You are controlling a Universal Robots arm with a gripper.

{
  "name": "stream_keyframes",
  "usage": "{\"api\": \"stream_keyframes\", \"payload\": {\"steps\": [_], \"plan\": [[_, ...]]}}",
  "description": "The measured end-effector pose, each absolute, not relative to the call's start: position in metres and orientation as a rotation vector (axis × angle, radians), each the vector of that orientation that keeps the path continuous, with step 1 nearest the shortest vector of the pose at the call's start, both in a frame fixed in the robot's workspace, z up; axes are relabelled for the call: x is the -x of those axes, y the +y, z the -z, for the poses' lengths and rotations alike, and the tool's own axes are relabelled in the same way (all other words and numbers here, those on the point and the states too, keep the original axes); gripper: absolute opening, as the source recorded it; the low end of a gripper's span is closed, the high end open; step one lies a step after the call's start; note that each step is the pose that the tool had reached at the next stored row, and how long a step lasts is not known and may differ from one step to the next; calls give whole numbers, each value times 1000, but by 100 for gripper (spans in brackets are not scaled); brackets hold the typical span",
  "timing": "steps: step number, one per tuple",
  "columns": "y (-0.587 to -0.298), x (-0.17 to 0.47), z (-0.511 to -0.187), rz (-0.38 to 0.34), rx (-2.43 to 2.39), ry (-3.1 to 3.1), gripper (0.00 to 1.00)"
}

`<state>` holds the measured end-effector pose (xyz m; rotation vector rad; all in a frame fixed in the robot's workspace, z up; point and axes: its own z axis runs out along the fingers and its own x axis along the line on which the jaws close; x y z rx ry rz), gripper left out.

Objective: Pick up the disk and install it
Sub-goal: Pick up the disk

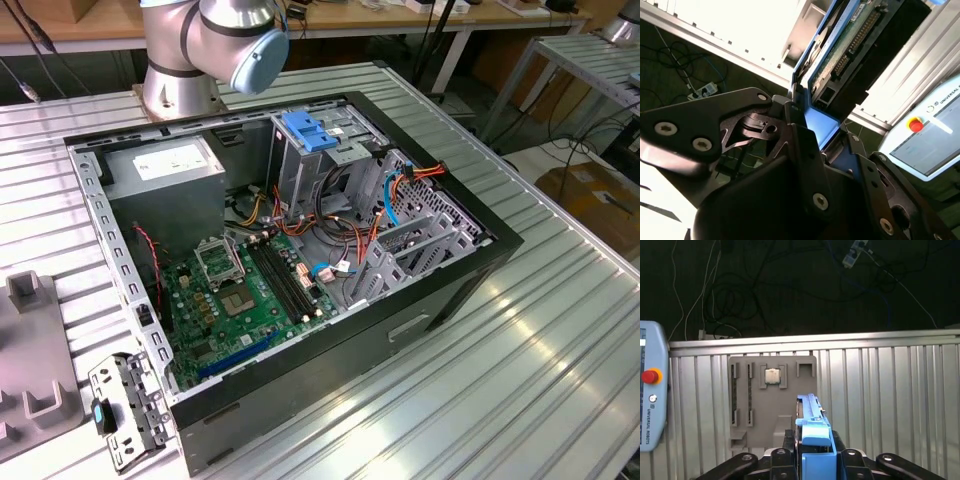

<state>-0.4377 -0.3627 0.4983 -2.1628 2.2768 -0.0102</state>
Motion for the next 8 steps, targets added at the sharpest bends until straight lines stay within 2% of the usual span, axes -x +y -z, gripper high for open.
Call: {"api": "stream_keyframes", "payload": {"steps": [8], "plan": [[-363,421,-498,10,2163,2277,37]]}}
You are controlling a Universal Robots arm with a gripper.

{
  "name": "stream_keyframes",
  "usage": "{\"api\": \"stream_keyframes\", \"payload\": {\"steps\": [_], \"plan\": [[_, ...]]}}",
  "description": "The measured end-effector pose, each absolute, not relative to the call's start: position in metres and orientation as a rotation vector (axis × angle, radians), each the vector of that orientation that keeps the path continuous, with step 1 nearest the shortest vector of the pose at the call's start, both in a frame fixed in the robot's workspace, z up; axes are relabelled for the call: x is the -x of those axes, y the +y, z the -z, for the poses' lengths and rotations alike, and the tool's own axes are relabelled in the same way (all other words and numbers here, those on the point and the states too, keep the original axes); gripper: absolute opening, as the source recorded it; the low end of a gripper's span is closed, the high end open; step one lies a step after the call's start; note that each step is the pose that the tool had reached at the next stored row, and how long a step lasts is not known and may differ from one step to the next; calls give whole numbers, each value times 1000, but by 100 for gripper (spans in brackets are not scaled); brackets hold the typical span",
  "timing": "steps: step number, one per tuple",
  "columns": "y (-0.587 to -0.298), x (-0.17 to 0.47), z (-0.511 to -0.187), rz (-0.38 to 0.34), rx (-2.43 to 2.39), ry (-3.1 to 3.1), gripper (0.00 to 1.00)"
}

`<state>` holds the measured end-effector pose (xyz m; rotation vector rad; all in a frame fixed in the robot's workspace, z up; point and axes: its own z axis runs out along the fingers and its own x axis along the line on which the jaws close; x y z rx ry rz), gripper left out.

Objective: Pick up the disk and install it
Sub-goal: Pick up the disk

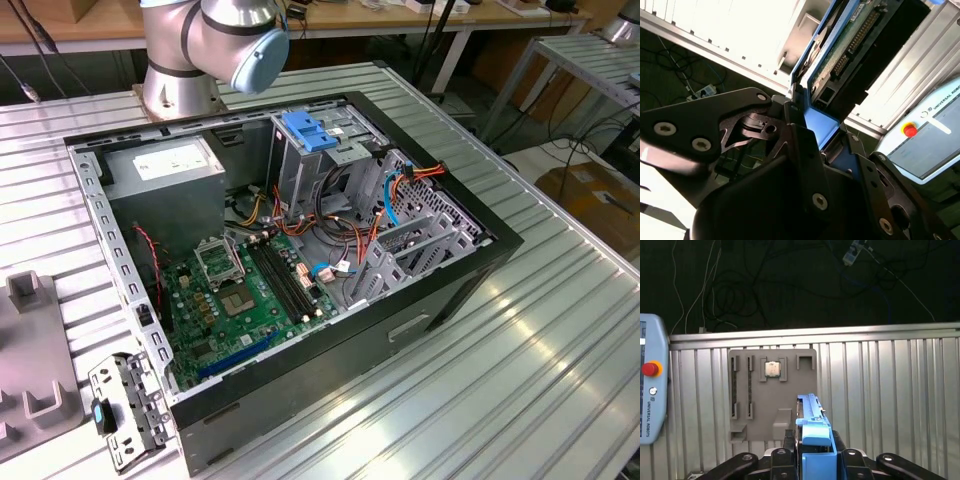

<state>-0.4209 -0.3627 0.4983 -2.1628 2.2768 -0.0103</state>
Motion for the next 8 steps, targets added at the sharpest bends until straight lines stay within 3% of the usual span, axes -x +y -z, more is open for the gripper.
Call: {"api": "stream_keyframes", "payload": {"steps": [8], "plan": [[-363,406,-498,10,2163,2277,37]]}}
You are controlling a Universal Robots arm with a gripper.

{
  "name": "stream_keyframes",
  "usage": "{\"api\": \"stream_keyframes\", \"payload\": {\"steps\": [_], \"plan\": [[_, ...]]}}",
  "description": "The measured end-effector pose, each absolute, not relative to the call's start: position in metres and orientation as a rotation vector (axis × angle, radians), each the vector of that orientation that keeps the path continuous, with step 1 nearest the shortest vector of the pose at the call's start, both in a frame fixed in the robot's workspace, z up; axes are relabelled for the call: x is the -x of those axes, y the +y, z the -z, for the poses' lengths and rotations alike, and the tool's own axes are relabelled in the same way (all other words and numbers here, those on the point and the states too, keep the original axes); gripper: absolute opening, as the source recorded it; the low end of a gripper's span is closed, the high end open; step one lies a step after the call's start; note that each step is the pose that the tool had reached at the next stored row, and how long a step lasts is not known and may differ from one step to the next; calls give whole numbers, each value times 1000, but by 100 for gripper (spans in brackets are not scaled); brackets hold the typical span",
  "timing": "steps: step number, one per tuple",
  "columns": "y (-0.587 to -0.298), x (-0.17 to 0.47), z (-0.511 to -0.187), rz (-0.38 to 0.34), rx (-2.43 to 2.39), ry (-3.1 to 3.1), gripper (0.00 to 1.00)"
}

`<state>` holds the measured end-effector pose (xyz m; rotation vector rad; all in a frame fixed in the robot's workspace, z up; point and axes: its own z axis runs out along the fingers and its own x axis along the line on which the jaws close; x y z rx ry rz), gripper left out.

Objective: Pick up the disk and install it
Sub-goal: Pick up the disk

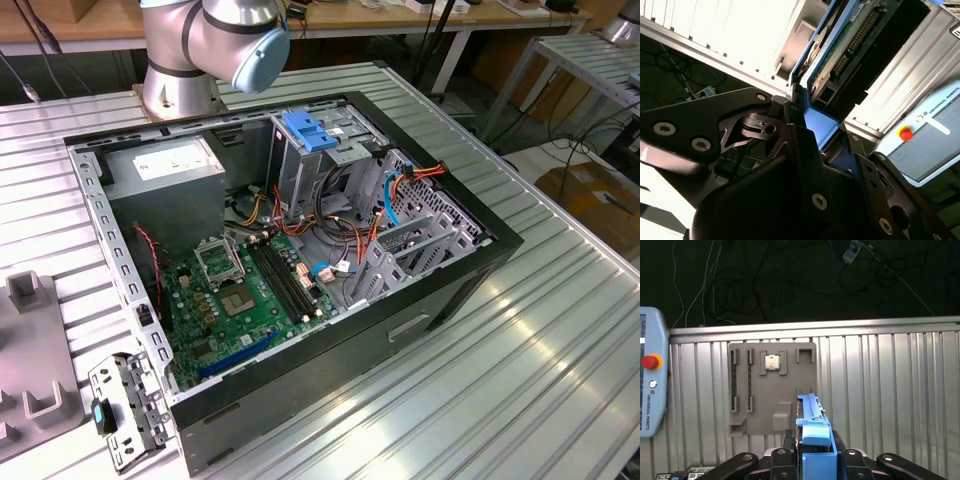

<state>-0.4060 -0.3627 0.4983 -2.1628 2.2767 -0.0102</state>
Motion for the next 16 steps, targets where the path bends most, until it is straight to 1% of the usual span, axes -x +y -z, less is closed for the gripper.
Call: {"api": "stream_keyframes", "payload": {"steps": [10,16], "plan": [[-363,378,-498,10,2163,2277,37],[-363,377,-498,10,2163,2277,37]]}}
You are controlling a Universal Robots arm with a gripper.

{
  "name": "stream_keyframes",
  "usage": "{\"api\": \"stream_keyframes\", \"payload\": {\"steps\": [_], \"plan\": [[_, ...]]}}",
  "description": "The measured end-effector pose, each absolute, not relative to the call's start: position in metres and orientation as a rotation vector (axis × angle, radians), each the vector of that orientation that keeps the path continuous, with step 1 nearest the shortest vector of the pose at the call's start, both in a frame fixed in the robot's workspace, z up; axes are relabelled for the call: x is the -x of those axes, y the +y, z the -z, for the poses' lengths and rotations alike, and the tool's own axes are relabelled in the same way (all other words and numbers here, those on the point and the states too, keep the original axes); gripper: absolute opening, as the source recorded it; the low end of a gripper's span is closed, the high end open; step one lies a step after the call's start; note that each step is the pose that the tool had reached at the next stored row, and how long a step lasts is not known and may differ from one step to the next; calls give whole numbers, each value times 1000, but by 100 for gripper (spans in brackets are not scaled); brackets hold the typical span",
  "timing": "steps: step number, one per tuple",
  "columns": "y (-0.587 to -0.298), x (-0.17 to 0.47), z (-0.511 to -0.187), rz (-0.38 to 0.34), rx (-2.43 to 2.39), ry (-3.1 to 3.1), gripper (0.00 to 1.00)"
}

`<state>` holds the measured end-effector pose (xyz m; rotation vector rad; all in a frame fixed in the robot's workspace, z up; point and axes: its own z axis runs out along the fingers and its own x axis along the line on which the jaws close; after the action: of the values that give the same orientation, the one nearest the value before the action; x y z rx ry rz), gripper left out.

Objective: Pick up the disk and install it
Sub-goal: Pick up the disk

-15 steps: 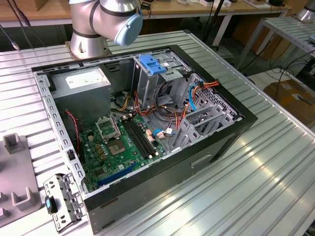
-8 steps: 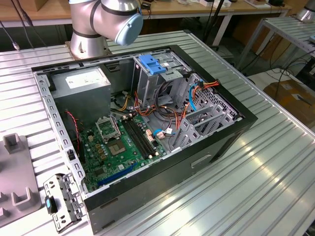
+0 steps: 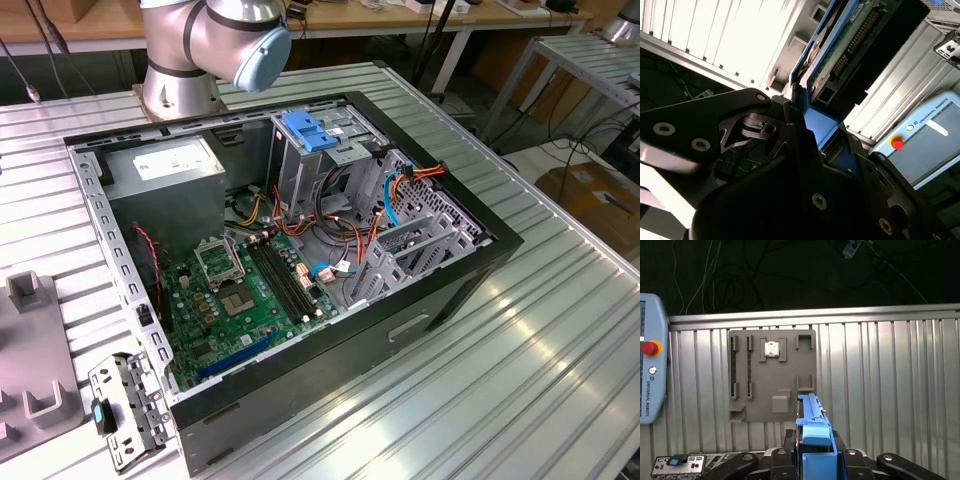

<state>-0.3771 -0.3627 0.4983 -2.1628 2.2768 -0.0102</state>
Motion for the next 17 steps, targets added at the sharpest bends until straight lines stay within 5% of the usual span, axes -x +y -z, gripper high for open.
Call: {"api": "stream_keyframes", "payload": {"steps": [17], "plan": [[-363,377,-504,10,2163,2277,37]]}}
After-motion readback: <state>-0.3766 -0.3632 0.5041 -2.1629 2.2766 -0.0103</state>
